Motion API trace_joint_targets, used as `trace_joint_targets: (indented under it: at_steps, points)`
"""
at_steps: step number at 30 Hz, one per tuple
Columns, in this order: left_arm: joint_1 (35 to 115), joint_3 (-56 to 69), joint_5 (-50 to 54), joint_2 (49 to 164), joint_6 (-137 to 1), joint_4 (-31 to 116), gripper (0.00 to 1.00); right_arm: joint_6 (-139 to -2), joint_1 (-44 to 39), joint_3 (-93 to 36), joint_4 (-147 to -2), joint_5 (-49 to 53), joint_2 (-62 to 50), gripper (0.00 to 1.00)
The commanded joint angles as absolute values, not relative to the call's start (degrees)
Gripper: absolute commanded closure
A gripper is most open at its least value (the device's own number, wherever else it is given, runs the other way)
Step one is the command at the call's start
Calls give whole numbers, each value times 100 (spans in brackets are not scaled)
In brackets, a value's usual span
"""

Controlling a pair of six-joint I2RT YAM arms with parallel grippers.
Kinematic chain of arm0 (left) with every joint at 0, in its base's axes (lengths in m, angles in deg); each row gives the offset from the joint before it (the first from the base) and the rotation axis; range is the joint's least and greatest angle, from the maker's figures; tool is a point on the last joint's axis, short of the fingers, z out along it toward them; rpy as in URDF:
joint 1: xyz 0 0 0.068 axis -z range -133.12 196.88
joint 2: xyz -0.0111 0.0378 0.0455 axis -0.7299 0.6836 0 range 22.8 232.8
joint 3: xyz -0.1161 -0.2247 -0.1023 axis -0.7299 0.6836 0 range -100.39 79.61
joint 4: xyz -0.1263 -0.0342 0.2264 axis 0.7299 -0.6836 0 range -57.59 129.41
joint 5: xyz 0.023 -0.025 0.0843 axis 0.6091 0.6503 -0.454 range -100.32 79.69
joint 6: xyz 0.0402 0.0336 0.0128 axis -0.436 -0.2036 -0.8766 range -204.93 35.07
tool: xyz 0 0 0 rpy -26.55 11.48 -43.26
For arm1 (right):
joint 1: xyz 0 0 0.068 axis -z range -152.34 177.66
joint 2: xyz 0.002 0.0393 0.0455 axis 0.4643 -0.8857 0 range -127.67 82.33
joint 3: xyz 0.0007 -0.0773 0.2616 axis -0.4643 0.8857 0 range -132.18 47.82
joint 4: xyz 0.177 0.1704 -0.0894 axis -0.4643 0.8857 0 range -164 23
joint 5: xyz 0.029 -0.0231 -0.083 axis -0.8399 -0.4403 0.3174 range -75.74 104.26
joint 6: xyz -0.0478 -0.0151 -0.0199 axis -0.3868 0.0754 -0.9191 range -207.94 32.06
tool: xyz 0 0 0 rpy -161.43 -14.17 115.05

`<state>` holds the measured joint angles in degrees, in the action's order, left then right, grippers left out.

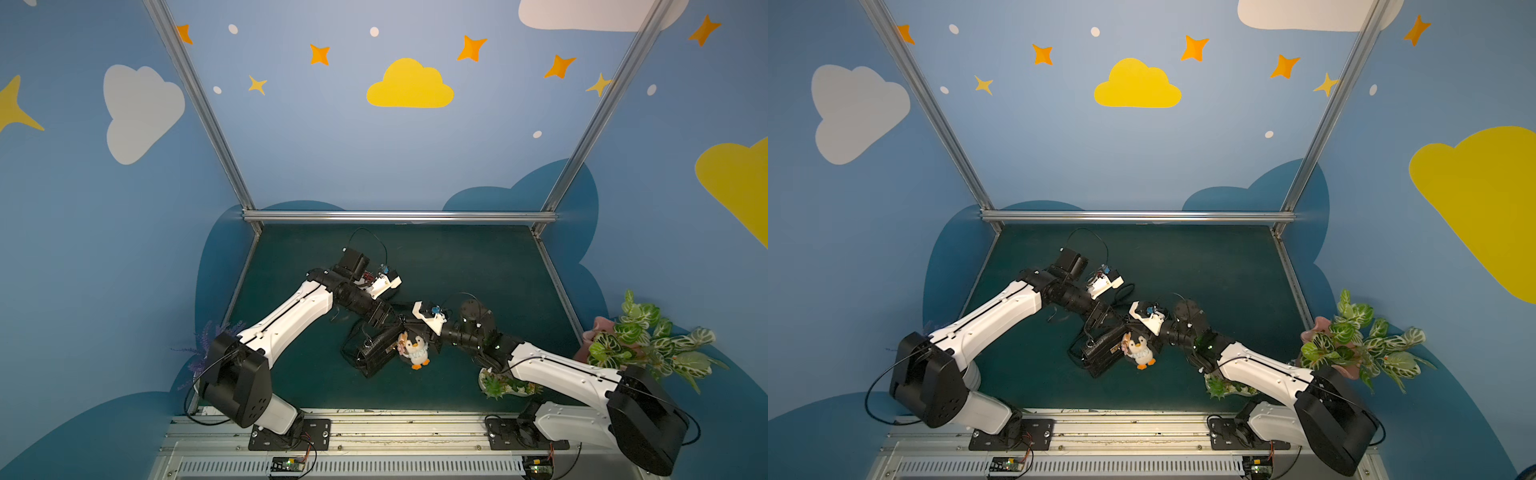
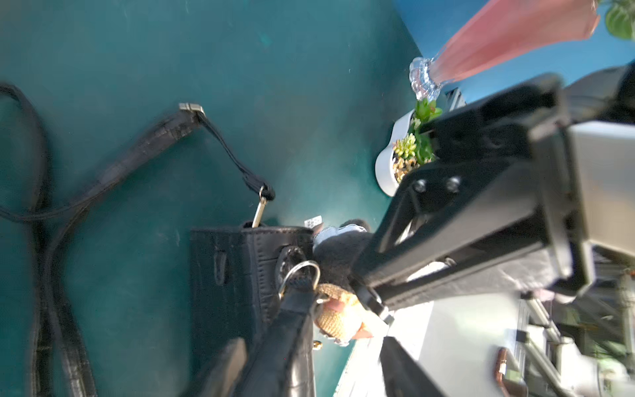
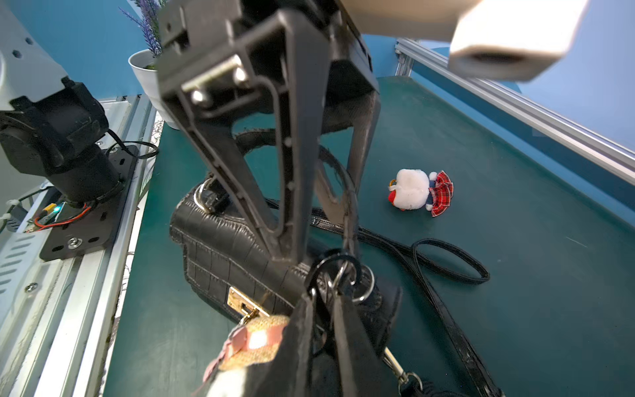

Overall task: Remove the decoration from the bag
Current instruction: Remove the decoration item from the bag.

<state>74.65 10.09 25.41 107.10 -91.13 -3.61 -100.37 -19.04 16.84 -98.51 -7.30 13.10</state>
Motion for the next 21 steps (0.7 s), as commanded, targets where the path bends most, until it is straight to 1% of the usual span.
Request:
trace_joint_targets:
  at_steps: [1,4,7,13,21]
  points:
    - [7474,992,2366,10140,-8686,29,26,-10061,-1926,1713,-9825,-557,1530,84]
    - [7488,1060,2346,9690,-8202,413,24,-10118,-1974,1781,-9757,-390,1600,84]
    - [7540,995,2407,9557,-7794,474,25,-10173,-2044,1823,-9759,-193,1631,83]
    - [7715,929,2151,9799,-6929,379,37,-10297,-2258,1892,-9907,400,1706,83]
    - [7998,920,2084,10218,-6470,593,46,-10409,-2466,2011,-10033,960,1942,82]
